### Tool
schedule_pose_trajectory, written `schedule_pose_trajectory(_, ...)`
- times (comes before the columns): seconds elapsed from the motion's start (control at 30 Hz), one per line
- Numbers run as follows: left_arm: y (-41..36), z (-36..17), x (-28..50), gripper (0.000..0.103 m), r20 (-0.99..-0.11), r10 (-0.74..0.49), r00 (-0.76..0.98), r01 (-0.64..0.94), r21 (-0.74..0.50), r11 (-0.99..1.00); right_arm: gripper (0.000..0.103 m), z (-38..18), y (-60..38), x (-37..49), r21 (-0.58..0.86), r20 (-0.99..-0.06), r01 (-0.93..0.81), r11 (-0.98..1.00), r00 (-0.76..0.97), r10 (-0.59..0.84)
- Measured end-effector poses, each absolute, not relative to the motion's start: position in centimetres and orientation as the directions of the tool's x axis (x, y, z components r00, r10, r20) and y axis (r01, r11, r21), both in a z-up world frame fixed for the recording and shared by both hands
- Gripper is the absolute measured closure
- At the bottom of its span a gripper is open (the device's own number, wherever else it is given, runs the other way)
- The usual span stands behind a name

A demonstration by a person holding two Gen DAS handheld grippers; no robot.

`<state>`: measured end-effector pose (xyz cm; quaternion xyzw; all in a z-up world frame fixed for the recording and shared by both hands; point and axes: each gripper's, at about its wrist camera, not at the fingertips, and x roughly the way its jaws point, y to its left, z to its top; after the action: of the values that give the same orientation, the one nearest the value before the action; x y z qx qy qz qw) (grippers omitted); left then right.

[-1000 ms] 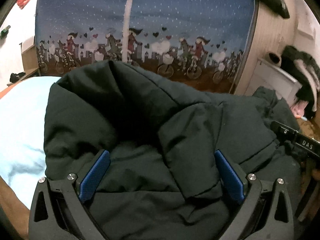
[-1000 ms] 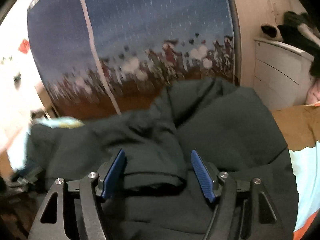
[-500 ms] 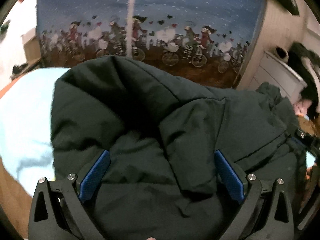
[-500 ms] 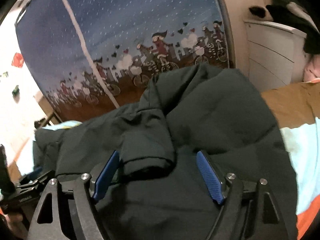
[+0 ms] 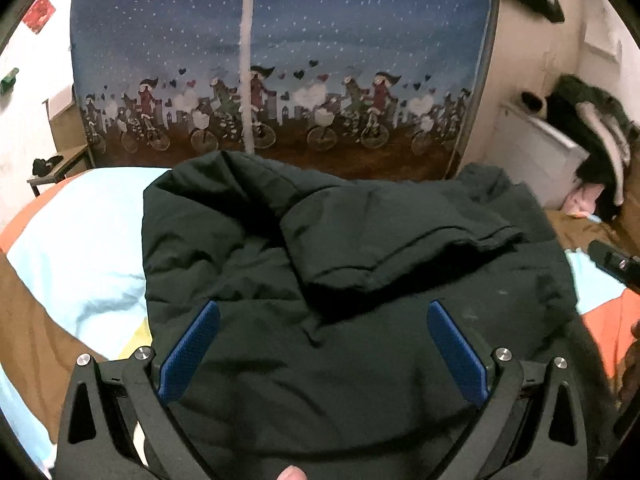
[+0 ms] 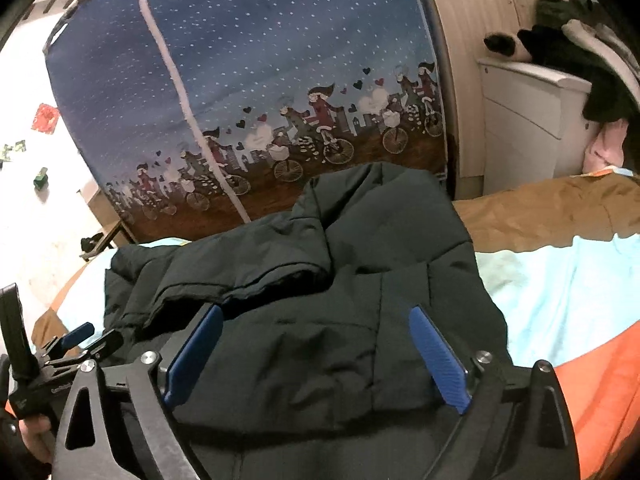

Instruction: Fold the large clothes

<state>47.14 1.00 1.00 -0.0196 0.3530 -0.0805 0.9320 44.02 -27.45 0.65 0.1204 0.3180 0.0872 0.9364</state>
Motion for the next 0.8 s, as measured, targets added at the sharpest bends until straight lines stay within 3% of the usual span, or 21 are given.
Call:
schedule_pose_trajectory(0.2,0.4,3.0,42.5,0.001,-0.617,-0.228,0.753,0.177,-0.143,0.974,0.004,2.0,-26.3,40.3,0.231,-0.539,-0.154,0.961,0.802,0.258)
schedule_pose_trajectory(0.47,-1.1,5.0,35.6,0.001,-0.593,-0.23,0.772,0.222,-0.088,0.971,0.002,3.1,-25.3,34.2,0.212,-0.527,-0.206,0.955,0.799,0.289)
schedule_pose_trajectory(0.8,-0.6,5.8,29.9,0.001,-0.585,-0.268,0.765,0.21,-0.166,0.964,0.0,2.6,-23.3,28.5,0.148,-0.508,-0.301,0.942,0.794,0.334)
